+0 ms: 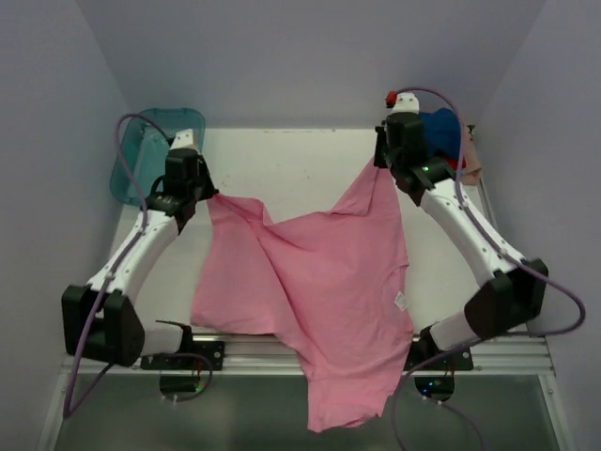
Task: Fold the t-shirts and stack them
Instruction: Flatten the tshirt out
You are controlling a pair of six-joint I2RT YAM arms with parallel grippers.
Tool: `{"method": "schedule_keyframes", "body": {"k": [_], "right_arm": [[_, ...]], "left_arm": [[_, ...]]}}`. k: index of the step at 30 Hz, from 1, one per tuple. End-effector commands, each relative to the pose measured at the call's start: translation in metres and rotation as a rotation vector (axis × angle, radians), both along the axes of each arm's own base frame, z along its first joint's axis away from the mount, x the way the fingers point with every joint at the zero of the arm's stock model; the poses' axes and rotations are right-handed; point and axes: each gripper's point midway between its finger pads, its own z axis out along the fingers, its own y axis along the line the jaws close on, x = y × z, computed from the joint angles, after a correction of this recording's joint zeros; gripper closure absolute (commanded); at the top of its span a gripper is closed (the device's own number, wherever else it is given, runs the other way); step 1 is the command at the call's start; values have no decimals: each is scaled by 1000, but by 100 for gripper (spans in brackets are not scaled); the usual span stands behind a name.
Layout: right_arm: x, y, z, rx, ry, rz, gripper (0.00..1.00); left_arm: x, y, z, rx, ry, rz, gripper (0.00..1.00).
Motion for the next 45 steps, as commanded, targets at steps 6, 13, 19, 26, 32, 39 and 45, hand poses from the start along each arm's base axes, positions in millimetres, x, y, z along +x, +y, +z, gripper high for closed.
{"method": "schedule_keyframes", "body": {"k": [6, 13, 19, 26, 32, 39, 45], "right_arm": [[109, 5, -81, -5, 65, -53, 100], [161, 0, -100, -10, 60, -93, 100], [198, 4, -124, -34, 50, -98, 100], [234, 3, -134, -69, -3, -147, 100], [257, 5, -114, -22, -166, -172, 85], [277, 11, -90, -9, -231, -168, 87], [269, 17, -95, -15, -184, -111, 54]], "left_arm": [[95, 6, -61, -109, 35, 142, 100], [131, 25, -60, -122, -1, 172, 100], [156, 51, -79, -135, -1, 187, 100], [183, 63, -97, -157, -21, 164, 100], [213, 57, -69, -125, -162, 57, 100], [239, 53, -25, -111, -268, 11, 100], [249, 54, -46, -112, -169, 11, 66]]}}
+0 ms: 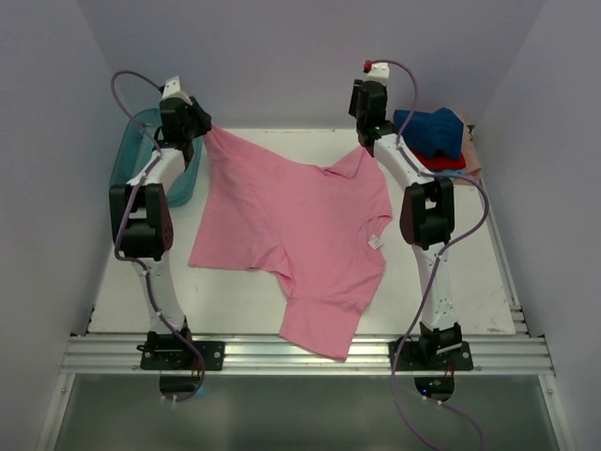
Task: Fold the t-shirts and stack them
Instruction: Flatten the tshirt out
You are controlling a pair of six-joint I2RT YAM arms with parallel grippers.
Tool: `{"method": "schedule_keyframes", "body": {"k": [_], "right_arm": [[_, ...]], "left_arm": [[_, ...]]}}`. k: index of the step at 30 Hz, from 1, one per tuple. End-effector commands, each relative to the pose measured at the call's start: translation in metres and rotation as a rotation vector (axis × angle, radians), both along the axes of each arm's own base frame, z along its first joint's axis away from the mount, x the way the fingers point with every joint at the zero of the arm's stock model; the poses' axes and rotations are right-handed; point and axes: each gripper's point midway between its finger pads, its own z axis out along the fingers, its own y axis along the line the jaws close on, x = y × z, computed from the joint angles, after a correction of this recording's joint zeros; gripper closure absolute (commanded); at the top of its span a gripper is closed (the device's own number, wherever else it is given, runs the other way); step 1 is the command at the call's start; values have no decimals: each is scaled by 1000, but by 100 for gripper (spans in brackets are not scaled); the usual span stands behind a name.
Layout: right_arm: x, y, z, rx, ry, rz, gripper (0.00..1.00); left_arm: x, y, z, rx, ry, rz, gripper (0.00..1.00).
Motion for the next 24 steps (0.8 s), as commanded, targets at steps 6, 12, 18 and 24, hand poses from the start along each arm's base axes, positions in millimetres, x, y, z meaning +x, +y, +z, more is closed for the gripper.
{"method": "schedule_keyframes", "body": {"k": [6, 12, 18, 24], "right_arm": [[-72, -6, 28, 39, -40, 70, 34], [-181, -3, 63, 92, -24, 122, 33], [-280, 1, -1, 200, 223, 157, 100], [-335, 6, -60, 307, 456, 182, 100]], "left_arm": [[-62, -3, 83, 0, -205, 7, 0], [-121, -43, 108, -24, -151, -38, 0], [-200, -97, 42, -84, 59, -158, 1], [-249, -85, -28, -39, 194, -140, 33]]}}
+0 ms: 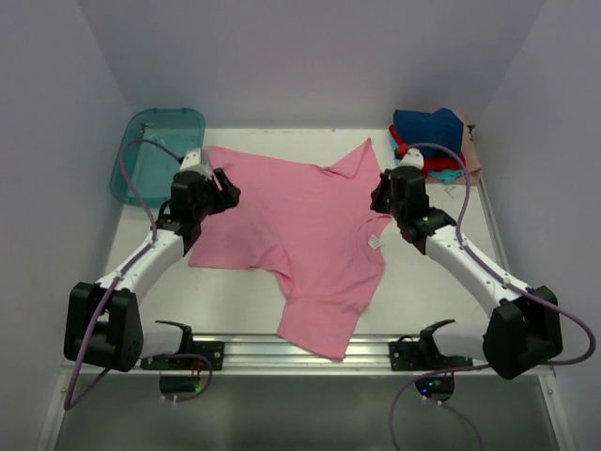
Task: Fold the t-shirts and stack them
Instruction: Flatten the tshirt out
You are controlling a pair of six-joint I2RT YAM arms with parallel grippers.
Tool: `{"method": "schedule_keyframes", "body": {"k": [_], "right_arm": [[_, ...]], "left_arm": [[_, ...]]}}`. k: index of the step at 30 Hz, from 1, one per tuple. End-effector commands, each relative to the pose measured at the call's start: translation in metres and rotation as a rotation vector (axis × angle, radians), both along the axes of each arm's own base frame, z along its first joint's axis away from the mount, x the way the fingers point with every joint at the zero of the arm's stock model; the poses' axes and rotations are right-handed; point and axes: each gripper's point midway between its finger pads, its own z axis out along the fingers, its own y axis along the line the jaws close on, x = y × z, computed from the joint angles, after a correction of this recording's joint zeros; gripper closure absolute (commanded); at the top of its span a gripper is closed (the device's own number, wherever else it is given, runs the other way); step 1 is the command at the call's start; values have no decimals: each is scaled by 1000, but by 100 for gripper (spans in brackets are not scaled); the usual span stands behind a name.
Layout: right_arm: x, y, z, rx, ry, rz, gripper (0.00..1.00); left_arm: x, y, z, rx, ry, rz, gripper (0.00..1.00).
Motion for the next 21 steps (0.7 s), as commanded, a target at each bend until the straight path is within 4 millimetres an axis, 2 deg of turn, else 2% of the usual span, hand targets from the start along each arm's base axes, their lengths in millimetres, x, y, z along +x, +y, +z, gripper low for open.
{"method": "schedule_keyframes", "body": {"k": [1, 3, 6, 10, 13, 16, 21], "right_arm": [[-40, 6, -71, 51, 297, 9, 100], [-46, 9, -90, 63, 356, 14, 100], [-47, 9, -109, 64, 412, -16, 100], [-44, 6, -125, 34, 458, -41, 100], [-41, 2, -132, 10, 492, -69, 100], [-32, -2, -131, -4, 487, -115, 100], [-15, 1, -146, -36, 525, -140, 100]], "left_arm": [[-17, 15, -45, 49, 125, 54, 35], [-19, 17, -59, 56, 172, 65, 35], [-21, 8, -79, 24, 232, 29, 37], [-25, 3, -97, 13, 280, 10, 40], [-29, 4, -108, 28, 328, 6, 40], [-39, 4, -123, 39, 393, 1, 44], [-48, 1, -147, 49, 462, -20, 55]]}}
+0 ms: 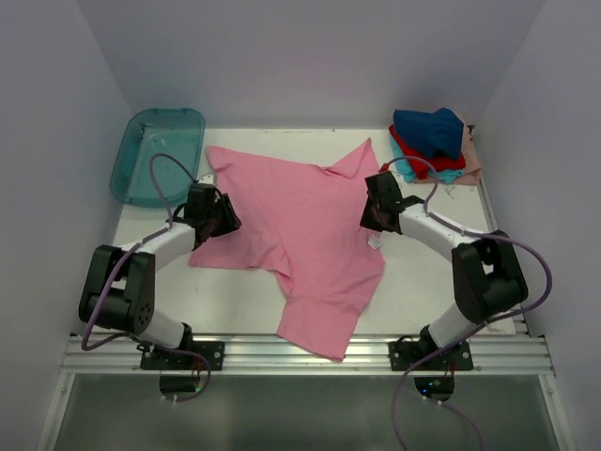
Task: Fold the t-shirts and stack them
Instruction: Flatten the tshirt out
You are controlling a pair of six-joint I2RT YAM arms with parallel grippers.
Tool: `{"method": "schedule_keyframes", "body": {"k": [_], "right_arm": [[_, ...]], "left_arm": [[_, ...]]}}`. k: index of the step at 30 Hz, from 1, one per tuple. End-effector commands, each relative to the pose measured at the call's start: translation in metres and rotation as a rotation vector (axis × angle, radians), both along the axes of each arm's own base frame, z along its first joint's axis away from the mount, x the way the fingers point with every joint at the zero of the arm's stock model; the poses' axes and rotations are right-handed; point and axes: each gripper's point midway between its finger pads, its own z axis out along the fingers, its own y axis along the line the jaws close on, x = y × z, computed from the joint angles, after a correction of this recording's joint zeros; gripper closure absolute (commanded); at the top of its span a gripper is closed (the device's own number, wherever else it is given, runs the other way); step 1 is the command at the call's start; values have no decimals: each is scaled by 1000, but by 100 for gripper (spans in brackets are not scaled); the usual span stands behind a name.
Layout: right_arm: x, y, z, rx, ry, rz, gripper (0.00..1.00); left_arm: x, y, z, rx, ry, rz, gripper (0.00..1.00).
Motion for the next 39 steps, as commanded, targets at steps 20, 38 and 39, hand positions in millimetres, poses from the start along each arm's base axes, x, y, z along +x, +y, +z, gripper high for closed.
{"method": "schedule_keyframes", "body": {"k": [20, 38, 39], "right_arm": [[42, -33, -46, -225, 148, -168, 100], [88, -100, -61, -296, 213, -297, 100], [90, -101, -62, -303, 222, -287, 100]], "left_arm": [[-66, 9, -64, 42, 311, 1, 100], [-93, 38, -44, 148, 289, 75, 100], [-92, 37, -44, 148, 289, 75, 100]]}}
